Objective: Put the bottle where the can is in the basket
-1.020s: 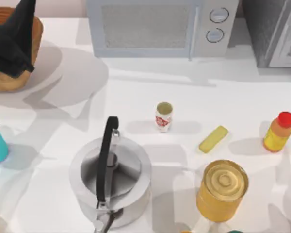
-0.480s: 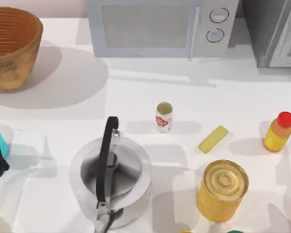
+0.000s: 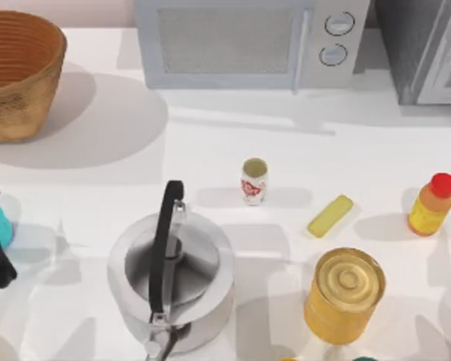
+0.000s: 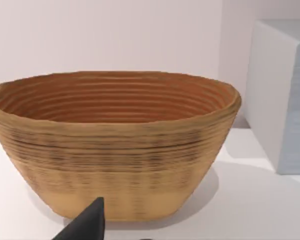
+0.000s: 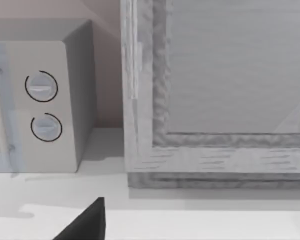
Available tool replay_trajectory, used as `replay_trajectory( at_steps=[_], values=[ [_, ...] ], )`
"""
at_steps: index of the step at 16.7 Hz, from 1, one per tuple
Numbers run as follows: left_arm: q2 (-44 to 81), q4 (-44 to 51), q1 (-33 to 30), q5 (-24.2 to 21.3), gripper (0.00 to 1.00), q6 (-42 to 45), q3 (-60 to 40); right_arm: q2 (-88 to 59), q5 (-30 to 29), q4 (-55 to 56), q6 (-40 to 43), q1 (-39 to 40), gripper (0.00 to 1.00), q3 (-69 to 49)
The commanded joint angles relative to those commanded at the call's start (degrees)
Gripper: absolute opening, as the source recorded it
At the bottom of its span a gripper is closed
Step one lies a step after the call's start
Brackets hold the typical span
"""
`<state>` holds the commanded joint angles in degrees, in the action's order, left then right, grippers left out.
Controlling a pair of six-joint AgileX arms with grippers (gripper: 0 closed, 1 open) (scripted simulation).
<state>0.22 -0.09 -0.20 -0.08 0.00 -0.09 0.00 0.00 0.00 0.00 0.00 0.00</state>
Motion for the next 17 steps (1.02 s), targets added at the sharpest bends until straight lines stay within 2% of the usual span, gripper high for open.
replay_trajectory(
  at_steps=[3,6,10,17],
  values=[
    [1.84,-1.81,0.44,-0.21,1.00,0.14,0.00,0.00,0.00,0.00,0.00,0.00,1.00,0.00],
    [9.16,-8.94,1.72,-1.20,1.00,0.65,0.15,0.00,0.00,0.00,0.00,0.00,1.00,0.00],
    [26.83,-24.86,3.93,-3.62,1.00,1.61,0.81,0.00,0.00,0.00,0.00,0.00,1.00,0.00],
    [67.26,-58.19,8.47,-8.63,1.00,3.38,2.82,0.00,0.00,0.00,0.00,0.00,1.00,0.00]
  ],
)
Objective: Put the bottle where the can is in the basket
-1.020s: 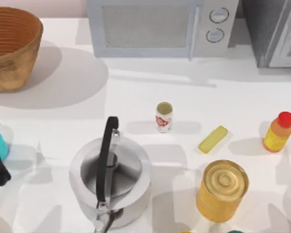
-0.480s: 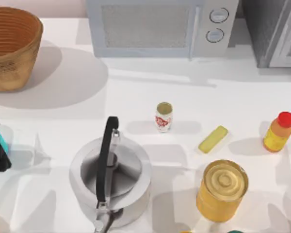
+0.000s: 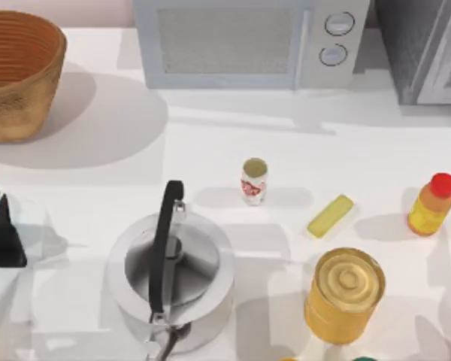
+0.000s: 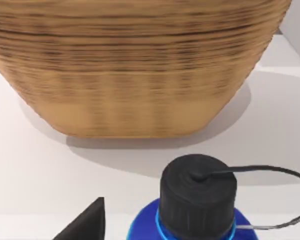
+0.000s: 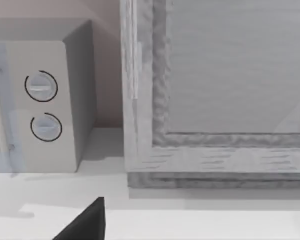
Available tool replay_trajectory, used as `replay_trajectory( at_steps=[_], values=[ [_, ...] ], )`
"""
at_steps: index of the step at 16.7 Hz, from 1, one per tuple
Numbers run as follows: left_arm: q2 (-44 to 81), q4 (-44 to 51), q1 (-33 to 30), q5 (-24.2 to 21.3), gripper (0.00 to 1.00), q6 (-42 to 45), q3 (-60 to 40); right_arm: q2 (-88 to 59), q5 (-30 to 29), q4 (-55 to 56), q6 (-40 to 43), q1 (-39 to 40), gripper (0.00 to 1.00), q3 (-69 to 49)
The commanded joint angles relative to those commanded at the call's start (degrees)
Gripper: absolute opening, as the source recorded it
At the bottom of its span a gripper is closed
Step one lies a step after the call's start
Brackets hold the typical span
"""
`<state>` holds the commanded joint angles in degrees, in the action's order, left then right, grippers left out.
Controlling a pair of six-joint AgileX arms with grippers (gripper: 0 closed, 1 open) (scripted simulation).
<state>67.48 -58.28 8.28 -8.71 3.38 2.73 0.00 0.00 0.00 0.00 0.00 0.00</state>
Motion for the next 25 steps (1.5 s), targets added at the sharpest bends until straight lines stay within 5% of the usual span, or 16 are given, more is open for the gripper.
replay_trajectory(
  at_steps=[9,25],
  values=[
    [32.34,-27.78,3.81,-4.63,1.00,1.58,1.33,0.00,0.00,0.00,0.00,0.00,1.00,0.00],
    [44.92,-29.04,-0.83,-0.46,1.00,0.13,-10.49,0.00,0.00,0.00,0.00,0.00,1.00,0.00]
  ],
)
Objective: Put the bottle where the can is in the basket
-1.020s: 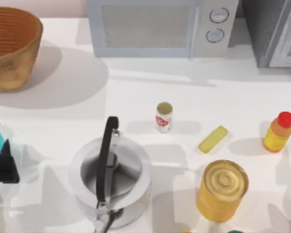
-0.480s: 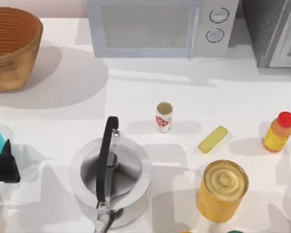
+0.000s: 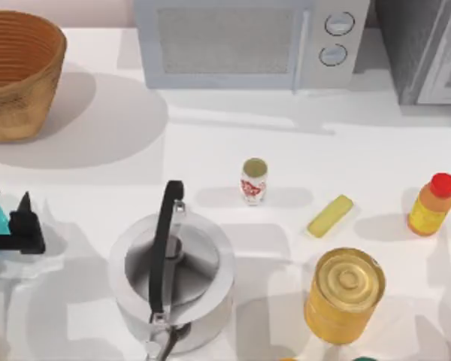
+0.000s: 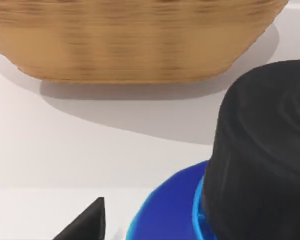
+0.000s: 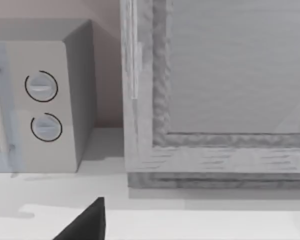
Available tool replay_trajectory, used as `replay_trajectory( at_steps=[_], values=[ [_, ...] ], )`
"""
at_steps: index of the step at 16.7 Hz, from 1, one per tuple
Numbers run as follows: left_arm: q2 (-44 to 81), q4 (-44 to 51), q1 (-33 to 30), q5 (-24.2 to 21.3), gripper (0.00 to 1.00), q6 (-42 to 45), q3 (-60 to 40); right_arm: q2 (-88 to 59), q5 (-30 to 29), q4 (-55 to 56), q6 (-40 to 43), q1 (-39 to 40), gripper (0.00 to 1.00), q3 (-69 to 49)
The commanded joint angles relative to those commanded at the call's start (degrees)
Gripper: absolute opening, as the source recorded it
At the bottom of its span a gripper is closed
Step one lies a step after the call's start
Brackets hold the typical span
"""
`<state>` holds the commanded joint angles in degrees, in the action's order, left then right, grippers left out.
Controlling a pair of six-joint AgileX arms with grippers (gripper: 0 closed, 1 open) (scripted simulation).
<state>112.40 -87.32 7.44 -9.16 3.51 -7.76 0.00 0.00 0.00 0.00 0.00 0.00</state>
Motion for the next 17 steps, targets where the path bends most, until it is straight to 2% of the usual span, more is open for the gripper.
replay_trajectory(
  at_steps=[6,17],
  values=[
    [1.62,-0.46,0.65,-0.65,1.00,0.25,-0.97,0.00,0.00,0.00,0.00,0.00,1.00,0.00],
    [1.62,-0.46,0.65,-0.65,0.17,0.25,-0.97,0.00,0.00,0.00,0.00,0.00,1.00,0.00]
  ],
)
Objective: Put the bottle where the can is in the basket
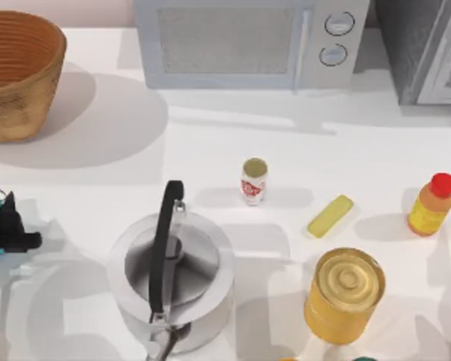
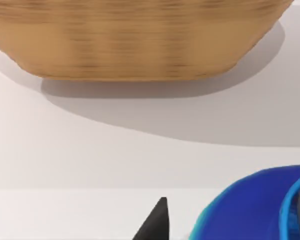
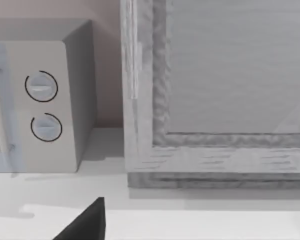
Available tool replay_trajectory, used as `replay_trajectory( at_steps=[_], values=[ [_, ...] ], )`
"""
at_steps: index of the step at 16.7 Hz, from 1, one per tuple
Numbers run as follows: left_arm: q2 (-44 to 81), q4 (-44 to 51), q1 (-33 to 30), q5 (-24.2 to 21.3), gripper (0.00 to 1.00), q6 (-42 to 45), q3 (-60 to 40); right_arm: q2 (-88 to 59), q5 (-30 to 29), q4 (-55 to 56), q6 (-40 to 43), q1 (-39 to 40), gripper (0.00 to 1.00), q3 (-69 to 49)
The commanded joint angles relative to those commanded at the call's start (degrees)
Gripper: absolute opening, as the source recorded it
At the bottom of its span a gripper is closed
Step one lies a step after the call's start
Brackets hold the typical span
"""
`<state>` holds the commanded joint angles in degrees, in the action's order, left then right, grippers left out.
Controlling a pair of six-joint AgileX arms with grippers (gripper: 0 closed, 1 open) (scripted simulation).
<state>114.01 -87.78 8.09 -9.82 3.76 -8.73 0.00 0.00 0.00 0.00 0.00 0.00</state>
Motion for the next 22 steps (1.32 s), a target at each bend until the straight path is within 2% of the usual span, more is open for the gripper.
replay_trajectory(
  at_steps=[2,3,12,14,18,22],
  values=[
    [0.00,0.00,0.00,0.00,0.02,0.00,0.00,0.00,0.00,0.00,0.00,0.00,1.00,0.00],
    [0.00,0.00,0.00,0.00,0.00,0.00,0.00,0.00,0.00,0.00,0.00,0.00,1.00,0.00],
    [-0.06,0.05,0.02,0.00,0.00,0.09,0.04,0.00,0.00,0.00,0.00,0.00,1.00,0.00],
    [-1.91,1.62,1.82,-0.41,0.00,0.59,-1.11,0.00,0.00,0.00,0.00,0.00,1.00,0.00],
    [-11.70,11.51,9.52,-2.07,0.00,2.58,-7.87,0.00,0.00,0.00,0.00,0.00,1.00,0.00],
    [-21.98,29.43,15.73,-3.98,0.00,4.26,-19.96,0.00,0.00,0.00,0.00,0.00,1.00,0.00]
  ],
)
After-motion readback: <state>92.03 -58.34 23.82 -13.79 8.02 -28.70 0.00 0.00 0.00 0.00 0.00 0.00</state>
